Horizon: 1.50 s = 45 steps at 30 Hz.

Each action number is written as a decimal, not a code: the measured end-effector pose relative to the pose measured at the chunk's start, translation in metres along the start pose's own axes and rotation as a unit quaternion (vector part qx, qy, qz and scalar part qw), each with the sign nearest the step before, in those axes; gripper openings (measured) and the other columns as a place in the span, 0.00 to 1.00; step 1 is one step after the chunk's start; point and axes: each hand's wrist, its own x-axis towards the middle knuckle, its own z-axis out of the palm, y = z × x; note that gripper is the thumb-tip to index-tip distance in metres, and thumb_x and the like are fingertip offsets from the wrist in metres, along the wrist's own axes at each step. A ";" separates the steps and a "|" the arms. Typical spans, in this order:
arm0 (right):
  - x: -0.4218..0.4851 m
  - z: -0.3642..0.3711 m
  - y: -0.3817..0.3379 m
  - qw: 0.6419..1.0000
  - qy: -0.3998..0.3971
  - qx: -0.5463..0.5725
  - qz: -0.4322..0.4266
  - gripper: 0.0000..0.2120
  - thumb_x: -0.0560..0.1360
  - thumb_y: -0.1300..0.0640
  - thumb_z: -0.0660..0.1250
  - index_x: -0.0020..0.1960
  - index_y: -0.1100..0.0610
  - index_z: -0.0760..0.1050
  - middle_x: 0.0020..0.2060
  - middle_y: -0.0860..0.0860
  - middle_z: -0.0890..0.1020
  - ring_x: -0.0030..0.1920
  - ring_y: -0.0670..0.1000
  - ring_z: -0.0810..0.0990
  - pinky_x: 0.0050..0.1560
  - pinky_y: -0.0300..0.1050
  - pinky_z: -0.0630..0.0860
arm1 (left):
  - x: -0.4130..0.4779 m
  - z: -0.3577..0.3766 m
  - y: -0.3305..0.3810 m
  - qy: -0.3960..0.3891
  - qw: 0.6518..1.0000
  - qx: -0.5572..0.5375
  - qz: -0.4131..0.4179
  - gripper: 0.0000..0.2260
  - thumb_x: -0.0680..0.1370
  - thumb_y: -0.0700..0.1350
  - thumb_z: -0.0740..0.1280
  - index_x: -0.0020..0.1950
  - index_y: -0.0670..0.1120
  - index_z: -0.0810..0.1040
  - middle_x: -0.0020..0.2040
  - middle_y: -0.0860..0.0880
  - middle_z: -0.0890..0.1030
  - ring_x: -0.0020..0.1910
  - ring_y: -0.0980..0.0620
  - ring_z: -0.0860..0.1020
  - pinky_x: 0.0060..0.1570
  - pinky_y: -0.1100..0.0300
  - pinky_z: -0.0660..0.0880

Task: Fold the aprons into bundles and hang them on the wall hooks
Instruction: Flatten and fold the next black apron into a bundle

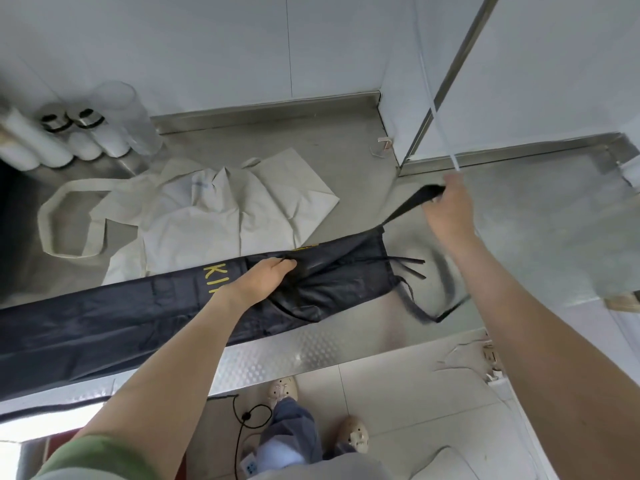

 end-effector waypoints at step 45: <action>-0.203 0.081 -0.049 0.820 -0.559 -0.082 -0.090 0.14 0.80 0.57 0.58 0.62 0.55 0.76 0.52 0.52 0.81 0.50 0.49 0.80 0.55 0.44 0.76 | -0.054 0.005 -0.068 0.052 0.874 0.474 0.093 0.31 0.80 0.61 0.57 0.79 0.56 0.49 0.79 0.45 0.38 0.77 0.45 0.38 0.74 0.43 0.39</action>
